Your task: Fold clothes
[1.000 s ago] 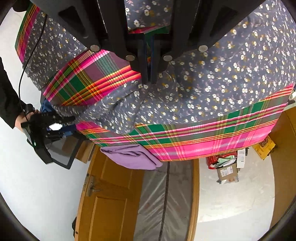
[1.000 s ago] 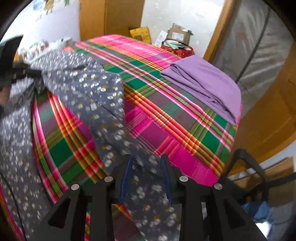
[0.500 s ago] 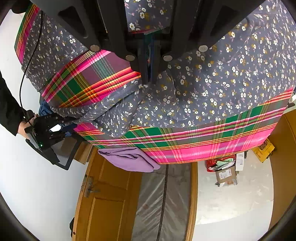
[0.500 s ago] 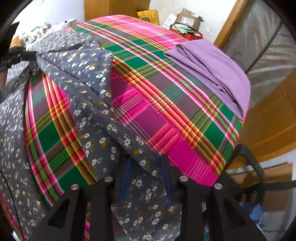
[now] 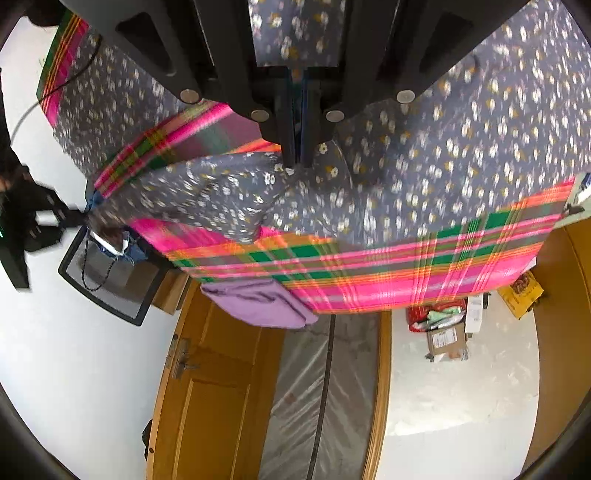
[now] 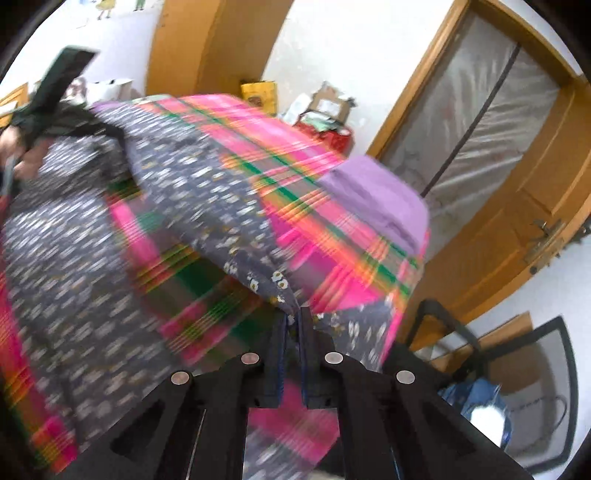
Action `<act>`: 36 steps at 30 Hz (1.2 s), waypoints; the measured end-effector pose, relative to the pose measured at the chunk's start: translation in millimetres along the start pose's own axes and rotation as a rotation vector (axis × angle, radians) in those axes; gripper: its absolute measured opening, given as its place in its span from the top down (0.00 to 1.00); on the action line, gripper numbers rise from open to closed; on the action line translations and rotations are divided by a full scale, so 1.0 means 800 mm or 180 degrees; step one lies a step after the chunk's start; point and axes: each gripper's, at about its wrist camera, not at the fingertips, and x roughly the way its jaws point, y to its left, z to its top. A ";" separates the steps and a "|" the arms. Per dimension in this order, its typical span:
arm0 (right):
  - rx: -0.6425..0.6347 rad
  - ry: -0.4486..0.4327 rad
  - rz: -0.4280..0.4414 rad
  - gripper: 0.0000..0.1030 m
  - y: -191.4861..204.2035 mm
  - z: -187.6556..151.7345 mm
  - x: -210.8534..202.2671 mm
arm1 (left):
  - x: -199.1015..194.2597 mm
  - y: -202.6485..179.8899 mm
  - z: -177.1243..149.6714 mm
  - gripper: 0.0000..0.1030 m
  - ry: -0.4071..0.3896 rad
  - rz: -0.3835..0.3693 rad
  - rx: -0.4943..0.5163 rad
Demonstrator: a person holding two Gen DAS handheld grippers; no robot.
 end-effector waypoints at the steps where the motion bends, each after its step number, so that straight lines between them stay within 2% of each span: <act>1: 0.0003 0.0091 0.0122 0.94 0.018 -0.013 -0.001 | 0.000 0.002 -0.007 0.98 0.0045 -0.0014 0.0000; 4: -0.0077 0.0451 0.0501 0.91 0.064 -0.051 0.002 | 0.003 0.001 -0.029 0.97 0.0253 -0.0037 0.0079; 6: -0.0066 0.0556 0.0601 0.87 0.077 -0.066 0.003 | 0.002 -0.002 -0.040 0.97 0.0341 -0.0030 0.0129; 9: 0.0367 0.0226 0.0525 0.83 0.041 -0.064 -0.020 | -0.014 -0.009 -0.050 0.97 0.0333 -0.0092 0.0187; 11: 0.0698 -0.0024 0.0417 0.74 0.012 -0.060 -0.035 | -0.029 -0.016 -0.045 0.97 0.0222 -0.0171 0.0199; 13: 0.1066 -0.0217 0.0163 0.59 -0.023 -0.051 -0.039 | -0.033 -0.025 -0.033 0.97 0.0122 -0.0213 0.0205; 15: 0.1329 -0.0236 -0.0086 0.54 -0.049 -0.044 -0.028 | -0.029 -0.032 -0.019 0.97 0.0062 -0.0213 0.0204; 18: 0.1500 -0.0089 -0.0065 0.54 -0.066 -0.028 0.011 | -0.010 -0.042 -0.006 0.97 0.0106 -0.0217 0.0165; 21: 0.1393 0.0190 -0.0010 0.54 -0.043 -0.014 0.048 | 0.009 -0.051 -0.003 0.97 0.0206 -0.0187 0.0185; 25: 0.1455 0.0446 -0.0024 0.54 -0.007 -0.026 0.063 | 0.028 -0.059 -0.007 0.97 0.0334 -0.0209 0.0224; 27: 0.1529 0.0547 -0.0171 0.54 0.000 -0.038 0.069 | 0.035 -0.061 -0.010 0.97 0.0385 -0.0212 0.0239; 28: 0.1572 0.0565 -0.0226 0.58 0.000 -0.045 0.071 | 0.038 -0.063 -0.011 0.97 0.0411 -0.0208 0.0250; 29: 0.1653 0.0551 -0.0259 0.66 -0.003 -0.050 0.072 | 0.040 -0.063 -0.013 0.97 0.0430 -0.0197 0.0264; 30: 0.1765 0.0498 -0.0278 0.86 -0.006 -0.055 0.067 | 0.040 -0.064 -0.013 0.97 0.0437 -0.0188 0.0274; 36: 0.2395 0.0100 -0.0538 0.91 -0.014 -0.098 -0.010 | 0.042 -0.058 -0.014 0.97 0.0451 -0.0208 0.0240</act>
